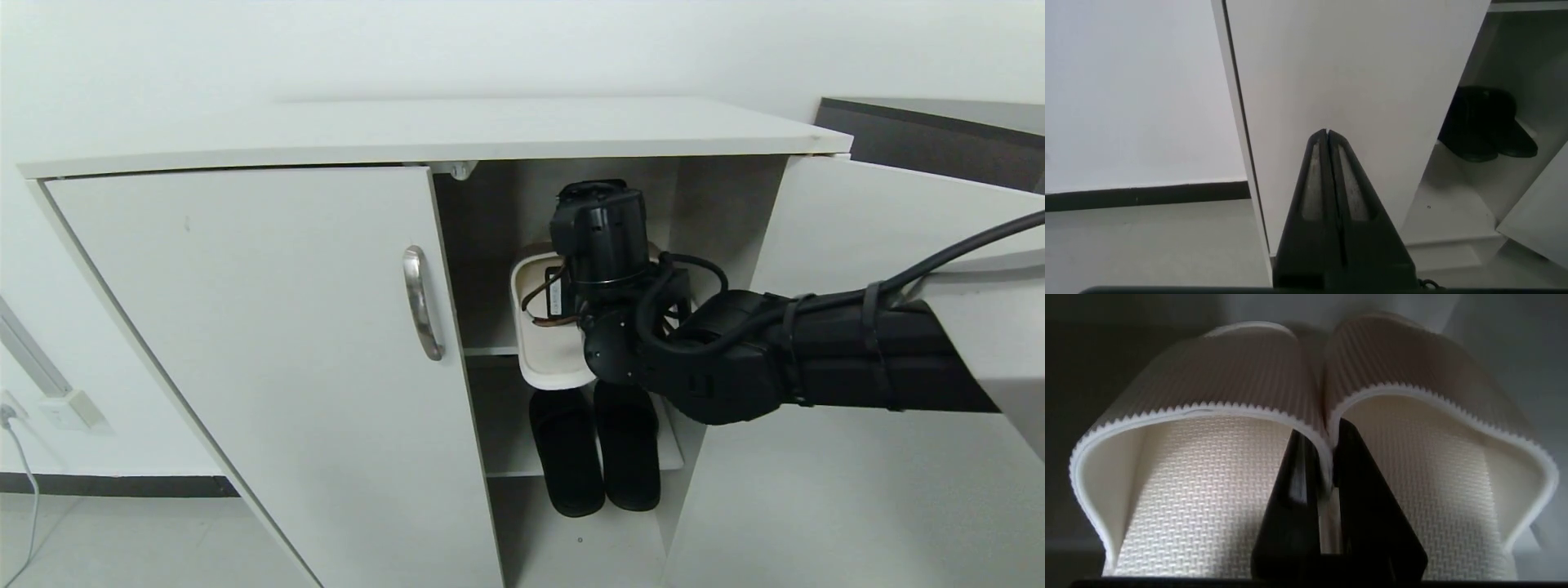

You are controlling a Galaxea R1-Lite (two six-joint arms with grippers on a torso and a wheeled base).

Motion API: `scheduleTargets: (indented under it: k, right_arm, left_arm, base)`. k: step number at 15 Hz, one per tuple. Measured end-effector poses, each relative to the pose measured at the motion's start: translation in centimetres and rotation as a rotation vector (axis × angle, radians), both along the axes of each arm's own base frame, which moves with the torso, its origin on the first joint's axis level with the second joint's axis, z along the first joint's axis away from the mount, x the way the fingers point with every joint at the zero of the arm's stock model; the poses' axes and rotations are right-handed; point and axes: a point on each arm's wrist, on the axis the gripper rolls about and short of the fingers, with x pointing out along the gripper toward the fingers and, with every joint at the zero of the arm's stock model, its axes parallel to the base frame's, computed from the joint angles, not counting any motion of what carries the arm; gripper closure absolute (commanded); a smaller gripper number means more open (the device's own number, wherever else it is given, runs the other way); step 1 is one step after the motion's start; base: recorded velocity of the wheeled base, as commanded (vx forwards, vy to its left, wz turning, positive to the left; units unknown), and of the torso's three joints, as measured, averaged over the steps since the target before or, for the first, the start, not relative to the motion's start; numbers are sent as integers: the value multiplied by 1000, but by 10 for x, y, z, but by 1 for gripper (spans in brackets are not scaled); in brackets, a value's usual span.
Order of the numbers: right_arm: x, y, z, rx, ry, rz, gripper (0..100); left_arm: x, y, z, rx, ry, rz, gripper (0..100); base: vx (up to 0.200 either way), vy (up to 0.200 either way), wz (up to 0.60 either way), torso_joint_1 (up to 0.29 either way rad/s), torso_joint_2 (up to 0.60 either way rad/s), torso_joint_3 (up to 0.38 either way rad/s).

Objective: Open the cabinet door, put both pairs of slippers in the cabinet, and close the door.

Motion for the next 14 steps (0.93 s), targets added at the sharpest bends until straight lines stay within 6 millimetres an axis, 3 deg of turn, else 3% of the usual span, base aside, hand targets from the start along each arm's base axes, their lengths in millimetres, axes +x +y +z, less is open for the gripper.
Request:
scheduleTargets:
  k: [4,14]
  right_arm:
    - [23,0,-3,-4,15,-1,100]
    - [43,-5,-18,-7,35,-8,100]
  left_arm:
    - [0,0,0,0,0,1,100]
    - [0,0,0,1,0,0,100]
  base:
    - [0,0,0,0,0,0]
    - [0,0,0,0,0,0]
